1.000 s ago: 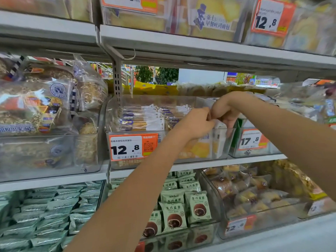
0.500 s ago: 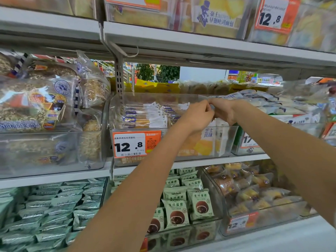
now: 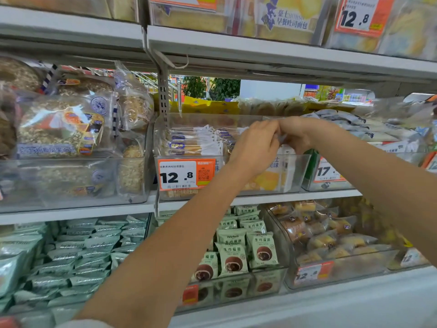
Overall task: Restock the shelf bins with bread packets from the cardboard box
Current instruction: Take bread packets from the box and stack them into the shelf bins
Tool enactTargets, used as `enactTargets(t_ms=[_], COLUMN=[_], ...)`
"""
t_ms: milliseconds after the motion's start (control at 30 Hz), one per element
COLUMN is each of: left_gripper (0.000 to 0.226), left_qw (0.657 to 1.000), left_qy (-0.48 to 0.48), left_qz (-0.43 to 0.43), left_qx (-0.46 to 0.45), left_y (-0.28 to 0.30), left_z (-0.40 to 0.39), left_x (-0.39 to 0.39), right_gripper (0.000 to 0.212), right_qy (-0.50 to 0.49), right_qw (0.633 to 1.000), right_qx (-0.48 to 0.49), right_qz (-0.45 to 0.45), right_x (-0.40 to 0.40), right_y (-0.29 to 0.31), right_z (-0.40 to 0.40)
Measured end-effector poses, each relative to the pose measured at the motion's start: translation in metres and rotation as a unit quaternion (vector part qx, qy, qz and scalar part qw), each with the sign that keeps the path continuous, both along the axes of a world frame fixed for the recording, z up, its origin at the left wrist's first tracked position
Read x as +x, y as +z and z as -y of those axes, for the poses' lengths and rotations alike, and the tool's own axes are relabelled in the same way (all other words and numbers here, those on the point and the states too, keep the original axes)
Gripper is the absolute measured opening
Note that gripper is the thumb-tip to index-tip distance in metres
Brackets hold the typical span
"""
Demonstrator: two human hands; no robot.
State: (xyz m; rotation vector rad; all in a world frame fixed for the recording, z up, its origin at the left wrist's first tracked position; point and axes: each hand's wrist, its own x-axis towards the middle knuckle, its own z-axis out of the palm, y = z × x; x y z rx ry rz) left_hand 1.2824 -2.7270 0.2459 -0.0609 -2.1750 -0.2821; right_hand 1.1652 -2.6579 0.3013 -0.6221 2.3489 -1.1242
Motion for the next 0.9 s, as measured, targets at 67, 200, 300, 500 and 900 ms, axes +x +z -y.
enactTargets(t_ms=[67,200,300,500,900], left_gripper=[0.012,0.018,0.016,0.035,0.035], left_qw=[0.996,0.985,0.987,0.964,0.74], left_qy=[0.009,-0.002,-0.027,0.02,0.189], left_qz=[-0.075,-0.128,-0.051,0.254,0.589], left_qx=[-0.038,-0.118,-0.152,-0.069,0.265], left_y=[-0.01,-0.054,-0.112,-0.259,-0.495], left_z=[-0.002,-0.013,-0.031,-0.04,-0.032], left_x=[0.025,0.085,0.125,0.189,0.336], right_gripper=[0.053,0.026,0.022,0.021,0.046], right_qy=[-0.031,-0.024,0.017,0.094,0.339], right_qw=[0.982,0.868,0.873,0.962,0.848], right_qx=[-0.069,-0.307,-0.352,-0.12,0.407], right_qz=[-0.174,-0.39,-0.337,-0.226,-0.016], right_x=[0.032,0.116,0.161,0.209,0.248], right_y=[-0.005,-0.055,-0.133,-0.327,-0.536], right_z=[-0.015,-0.062,-0.079,-0.089,-0.12])
